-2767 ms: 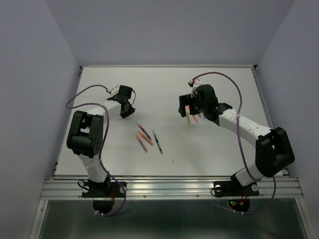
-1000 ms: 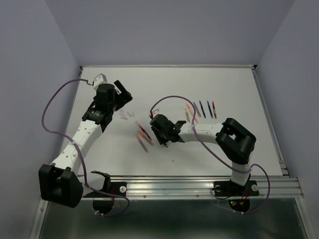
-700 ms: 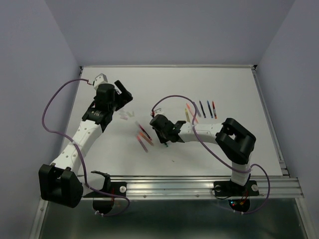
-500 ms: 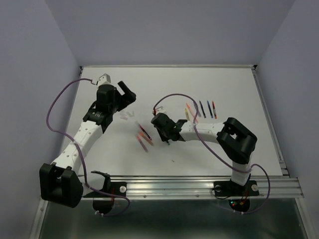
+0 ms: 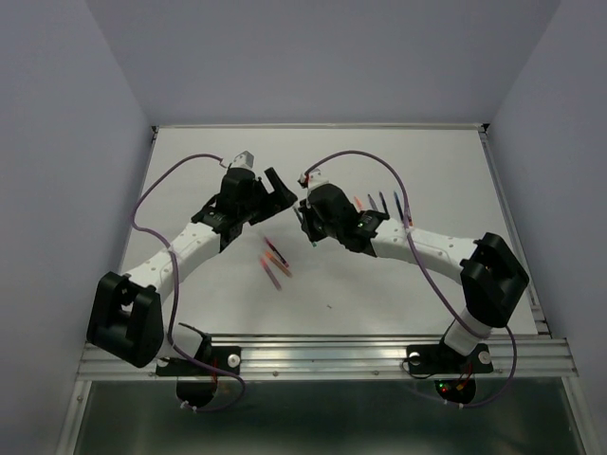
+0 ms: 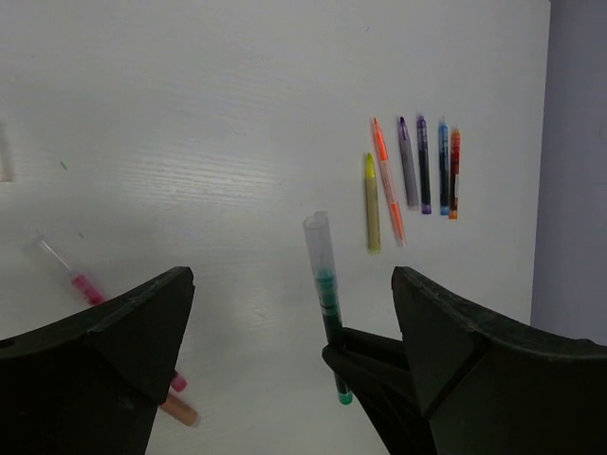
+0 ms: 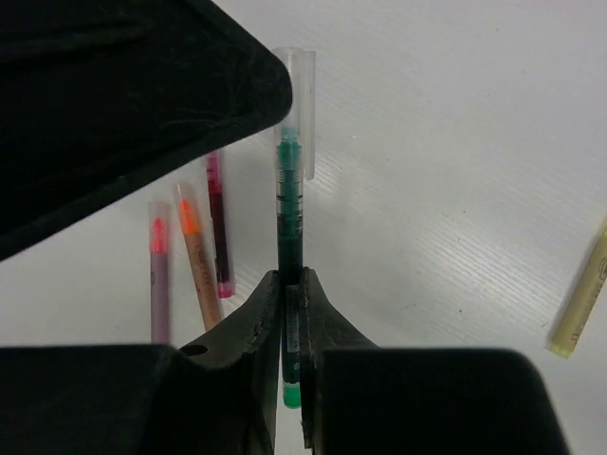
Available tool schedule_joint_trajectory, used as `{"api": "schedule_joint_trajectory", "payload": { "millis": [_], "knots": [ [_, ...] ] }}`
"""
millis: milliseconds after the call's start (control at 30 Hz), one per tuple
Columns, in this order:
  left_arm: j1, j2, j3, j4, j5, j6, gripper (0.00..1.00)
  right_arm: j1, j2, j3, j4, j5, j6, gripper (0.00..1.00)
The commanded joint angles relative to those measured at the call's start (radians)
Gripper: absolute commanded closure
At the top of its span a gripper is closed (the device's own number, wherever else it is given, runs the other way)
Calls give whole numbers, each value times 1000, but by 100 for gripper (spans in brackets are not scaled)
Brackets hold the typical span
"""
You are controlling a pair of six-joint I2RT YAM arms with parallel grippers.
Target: Open the pen caps
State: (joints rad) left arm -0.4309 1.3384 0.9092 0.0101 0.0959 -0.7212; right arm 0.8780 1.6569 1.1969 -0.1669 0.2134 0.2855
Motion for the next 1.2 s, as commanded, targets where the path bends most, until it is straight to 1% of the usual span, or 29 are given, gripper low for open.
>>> {"api": "schedule_joint_trajectory", "payload": {
  "millis": [0,33,67,133,233,367,533,600,767,867,1000,1033,1067,1100,1167],
  "knots": [
    [-29,4,34,97,-10,-43,8,-4,-11,52,53,-42,-26,99],
    [-31,7,31,106,-10,-49,11,-4,-14,53,59,-58,-25,99],
    [-34,10,33,114,-10,-53,11,-4,-16,56,64,-66,-26,99],
    [-37,18,37,114,-12,-52,23,-4,-17,59,70,-74,-23,99],
    [-39,24,36,114,-16,-53,29,-4,-29,61,87,-78,-23,99],
    [-40,28,37,116,-15,-53,32,-4,-45,56,107,-104,-22,99],
    [-40,27,39,114,-15,-57,44,-4,-52,56,116,-117,-20,99],
    [-40,25,37,116,-15,-58,47,-4,-59,53,125,-117,-17,99],
    [-42,21,34,120,-15,-64,56,-4,-71,49,141,-129,-19,99],
    [-40,15,33,123,-16,-64,64,-4,-71,49,141,-124,-20,99],
    [-40,1,25,128,-27,-69,81,-4,-71,47,141,-131,-23,99],
    [-42,-7,20,133,-31,-72,91,-4,-68,49,141,-135,-32,96],
    [-42,-11,17,136,-32,-73,96,-4,-68,49,139,-134,-34,93],
    [-42,-19,16,139,-35,-79,100,-4,-66,49,141,-129,-34,84],
    [-42,-27,10,148,-35,-83,100,-4,-62,52,139,-123,-39,74]
  ]
}}
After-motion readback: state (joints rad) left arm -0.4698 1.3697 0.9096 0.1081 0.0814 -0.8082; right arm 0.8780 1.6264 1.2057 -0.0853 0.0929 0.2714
